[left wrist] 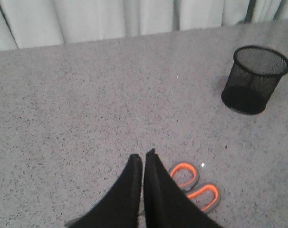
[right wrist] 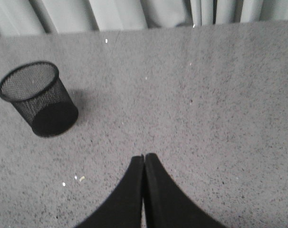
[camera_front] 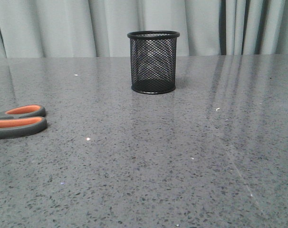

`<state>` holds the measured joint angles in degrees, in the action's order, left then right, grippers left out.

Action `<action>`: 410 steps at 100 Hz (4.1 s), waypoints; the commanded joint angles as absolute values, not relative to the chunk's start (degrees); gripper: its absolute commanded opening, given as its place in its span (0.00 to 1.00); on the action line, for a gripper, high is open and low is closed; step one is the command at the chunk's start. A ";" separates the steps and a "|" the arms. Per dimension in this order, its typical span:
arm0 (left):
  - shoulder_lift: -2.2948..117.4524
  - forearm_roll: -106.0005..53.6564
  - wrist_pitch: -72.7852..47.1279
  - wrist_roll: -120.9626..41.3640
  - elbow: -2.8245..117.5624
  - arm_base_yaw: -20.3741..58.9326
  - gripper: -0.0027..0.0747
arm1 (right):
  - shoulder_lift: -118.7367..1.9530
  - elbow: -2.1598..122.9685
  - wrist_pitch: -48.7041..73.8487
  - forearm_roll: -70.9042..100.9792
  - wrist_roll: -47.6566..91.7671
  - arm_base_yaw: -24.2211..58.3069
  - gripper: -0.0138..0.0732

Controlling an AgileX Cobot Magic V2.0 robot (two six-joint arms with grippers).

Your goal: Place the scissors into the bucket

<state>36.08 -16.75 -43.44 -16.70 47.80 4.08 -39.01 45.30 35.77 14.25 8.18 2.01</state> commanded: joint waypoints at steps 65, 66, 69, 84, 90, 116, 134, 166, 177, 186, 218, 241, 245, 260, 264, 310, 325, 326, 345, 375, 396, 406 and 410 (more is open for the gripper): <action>45.67 -21.49 -58.71 -41.75 56.91 3.95 0.54 | -42.16 51.08 38.22 14.15 12.94 1.57 0.59; 46.14 -21.49 -59.42 -41.98 57.12 4.05 0.54 | -42.16 51.08 38.22 14.15 12.94 1.57 0.59; 47.33 -21.38 -60.70 -43.00 57.92 4.28 0.54 | -42.16 51.08 38.22 14.15 13.04 1.57 0.59; 53.79 -20.85 -67.67 -49.51 63.58 6.41 0.54 | -42.16 51.08 38.22 14.15 13.04 1.57 0.59; 57.89 -20.10 -70.85 -51.61 66.14 7.60 0.54 | -42.16 51.08 38.22 14.41 13.04 1.57 0.59; 70.78 -11.71 -73.06 -67.02 72.39 9.59 0.54 | -42.16 51.08 38.22 14.67 13.69 2.64 0.59; 77.17 -11.95 -73.06 -71.71 72.39 9.59 0.54 | -42.16 51.08 38.22 14.67 14.09 5.28 0.59; 84.89 -14.34 -73.06 -77.42 72.39 11.06 0.54 | -42.16 51.08 38.22 14.67 14.47 5.96 0.59; 86.09 -13.78 -73.06 -77.46 72.39 12.63 0.54 | -42.16 51.08 38.22 14.67 14.47 5.96 0.59; 87.06 -11.46 -73.06 -77.46 72.39 13.87 0.54 | -42.16 51.08 38.22 14.67 14.47 5.96 0.59; 88.36 -6.59 -72.77 -77.46 72.39 14.60 0.54 | -42.16 51.08 38.33 14.72 14.51 7.78 0.59; 88.55 -6.59 -72.33 -77.46 72.16 14.60 0.54 | -42.16 51.08 38.33 14.72 14.61 8.31 0.59; 88.86 -6.81 -72.33 -77.46 72.16 14.60 0.54 | -42.16 51.08 38.33 14.72 14.63 8.31 0.59; 90.29 -7.63 -72.43 -77.55 72.16 14.60 0.54 | -42.16 51.08 38.23 14.72 14.73 8.31 0.59; 90.38 -7.52 -72.43 -77.55 72.16 14.60 0.54 | -42.16 51.08 38.23 14.72 14.73 8.31 0.59; 92.59 -8.22 -73.13 -78.08 72.16 14.60 0.54 | -42.16 51.08 38.23 14.72 14.75 8.95 0.59; 92.59 -8.22 -73.13 -78.08 72.16 14.60 0.54 | -42.16 51.08 38.23 14.72 14.75 8.95 0.59; 92.59 -8.22 -73.13 -78.08 72.16 14.60 0.54 | -42.16 51.08 38.23 14.72 14.75 8.95 0.59; 92.59 -8.22 -73.13 -78.08 72.16 14.60 0.43 | -42.16 51.08 38.23 14.72 14.85 8.95 0.59; 92.59 -8.75 -73.13 -78.08 72.16 14.60 0.25 | -42.16 51.08 38.23 14.72 14.87 8.95 0.59; 89.94 -8.75 -73.13 -78.08 72.81 14.60 0.25 | -42.16 51.08 38.23 14.72 14.87 8.95 0.59; 87.76 -8.75 -73.13 -77.24 74.51 14.60 0.25 | -42.16 51.08 37.60 14.72 14.87 8.95 0.59; 86.90 -8.75 -73.13 -76.98 75.27 14.60 0.25 | -42.16 51.08 37.34 14.72 14.87 8.95 0.59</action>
<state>91.19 -7.33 -69.70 -77.99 72.10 14.15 -42.03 48.97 41.81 14.13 14.09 8.81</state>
